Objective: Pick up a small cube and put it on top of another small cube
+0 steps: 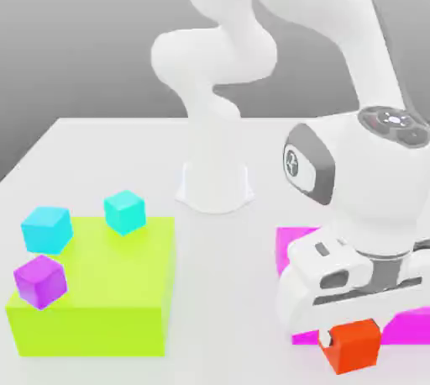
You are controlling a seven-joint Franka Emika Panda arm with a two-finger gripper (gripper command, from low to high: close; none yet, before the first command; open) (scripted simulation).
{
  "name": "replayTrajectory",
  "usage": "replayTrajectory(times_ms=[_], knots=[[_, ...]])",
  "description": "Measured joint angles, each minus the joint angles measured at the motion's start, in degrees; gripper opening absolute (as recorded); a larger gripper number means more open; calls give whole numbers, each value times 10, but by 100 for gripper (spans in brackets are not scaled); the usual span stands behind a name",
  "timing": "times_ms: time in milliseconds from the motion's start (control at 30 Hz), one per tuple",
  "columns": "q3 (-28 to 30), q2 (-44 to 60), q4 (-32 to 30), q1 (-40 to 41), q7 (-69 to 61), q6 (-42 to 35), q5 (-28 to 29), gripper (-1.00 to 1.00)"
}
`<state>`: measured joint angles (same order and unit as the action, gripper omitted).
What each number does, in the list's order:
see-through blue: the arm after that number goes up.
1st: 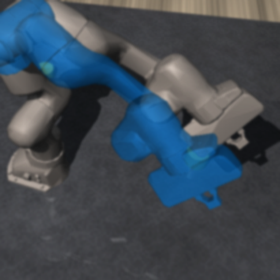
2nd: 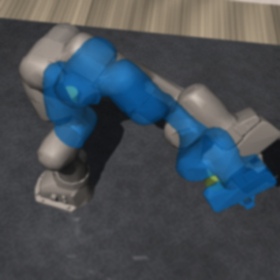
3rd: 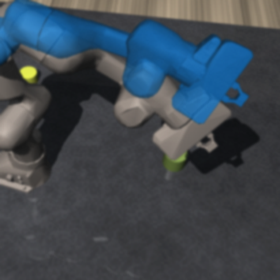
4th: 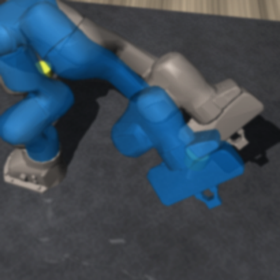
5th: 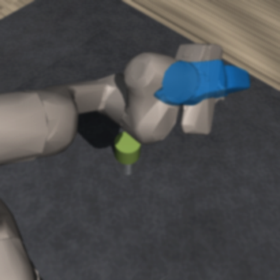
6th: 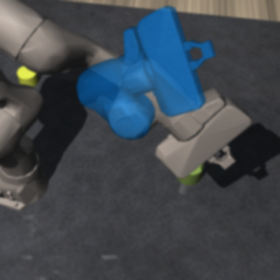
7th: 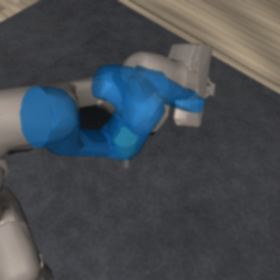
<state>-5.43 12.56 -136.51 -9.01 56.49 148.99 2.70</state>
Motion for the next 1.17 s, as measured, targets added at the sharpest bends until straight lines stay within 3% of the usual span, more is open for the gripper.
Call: replayTrajectory(times_ms=[467,833,1033,1067,1167], knots=[[81,-291,-169,165,236,-121,-10,-100],[99,-521,-303,347,443,-216,7,-100],[101,-460,-354,370,461,-104,10,-100],[101,-446,-360,371,461,-83,10,100],[101,-446,-360,371,461,-83,10,100]])
